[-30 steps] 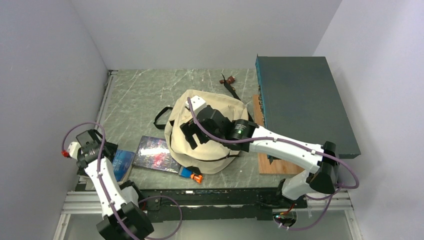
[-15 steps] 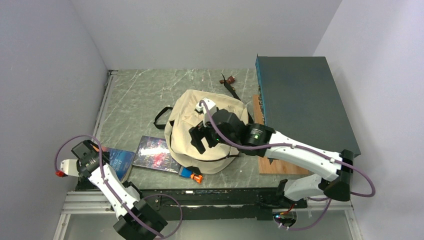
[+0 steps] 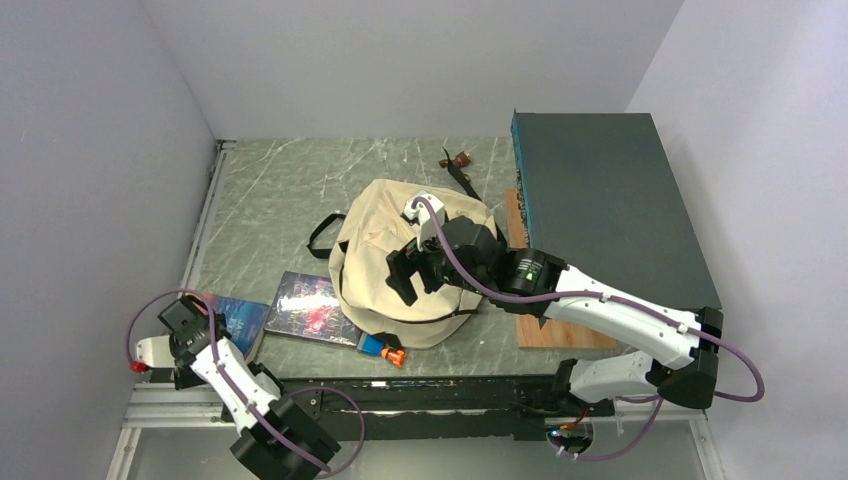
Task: Pack the student bag
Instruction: Move the book to the center of the board.
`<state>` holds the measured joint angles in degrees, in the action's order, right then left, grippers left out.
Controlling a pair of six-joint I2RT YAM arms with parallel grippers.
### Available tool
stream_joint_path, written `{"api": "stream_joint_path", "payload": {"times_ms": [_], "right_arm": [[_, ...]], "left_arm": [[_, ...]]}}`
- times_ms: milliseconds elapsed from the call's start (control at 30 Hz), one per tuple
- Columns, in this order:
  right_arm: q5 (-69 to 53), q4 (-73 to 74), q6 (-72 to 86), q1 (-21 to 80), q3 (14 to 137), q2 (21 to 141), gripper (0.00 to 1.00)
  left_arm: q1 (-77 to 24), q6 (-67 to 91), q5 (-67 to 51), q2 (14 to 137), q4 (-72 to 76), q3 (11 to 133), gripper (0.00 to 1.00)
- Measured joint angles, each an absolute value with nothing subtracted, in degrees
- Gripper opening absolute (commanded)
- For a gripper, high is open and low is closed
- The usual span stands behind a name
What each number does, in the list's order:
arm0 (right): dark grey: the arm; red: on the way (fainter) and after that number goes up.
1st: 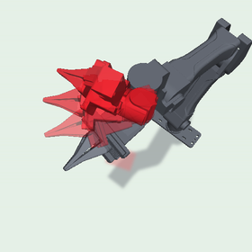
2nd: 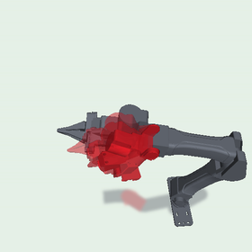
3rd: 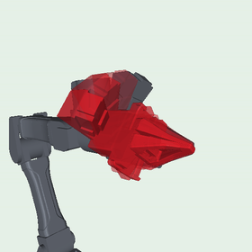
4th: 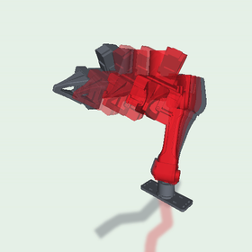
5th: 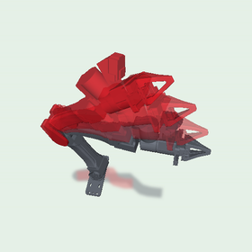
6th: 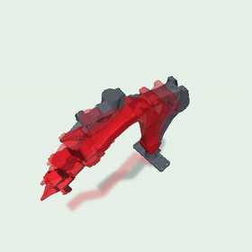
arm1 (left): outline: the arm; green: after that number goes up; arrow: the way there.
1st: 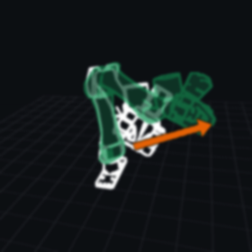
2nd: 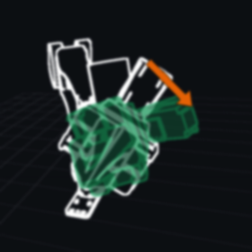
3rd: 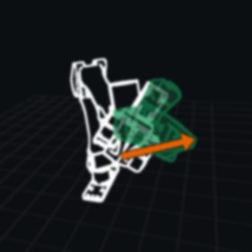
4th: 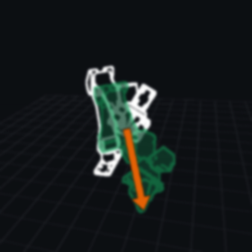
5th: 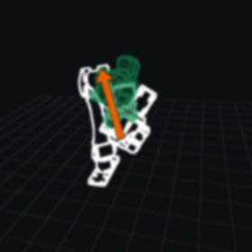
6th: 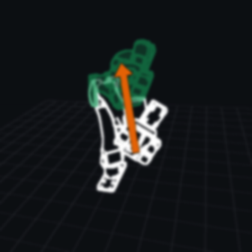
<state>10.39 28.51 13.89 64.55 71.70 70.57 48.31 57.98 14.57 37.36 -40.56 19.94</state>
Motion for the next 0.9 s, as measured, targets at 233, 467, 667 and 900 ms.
{"api": "stream_joint_path", "payload": {"times_ms": [233, 467, 667, 900], "right_arm": [[11.11, 28.42, 14.02, 64.53, 71.7, 72.01, 0.91], [11.68, 27.33, 14.52, 64.53, 71.72, 73.89, 0.91], [11.97, 27.05, 14.41, 64.55, 74.08, 80.77, 0.92], [10.39, 19.22, 4.91, 67.44, 74.46, 86.39, 0.93]], "left_arm": [[48.88, 56.03, 8.01, 40.75, -28.01, 17.12, 0.34], [43.13, 56.03, 1.58, 50.33, -15.0, 17.32, 0.16], [33.54, 54.94, 1.21, 57.58, -13.26, 21.82, 0.01], [28.93, 50.65, -0.54, 59.44, -16.4, 24.95, 0.0]]}}
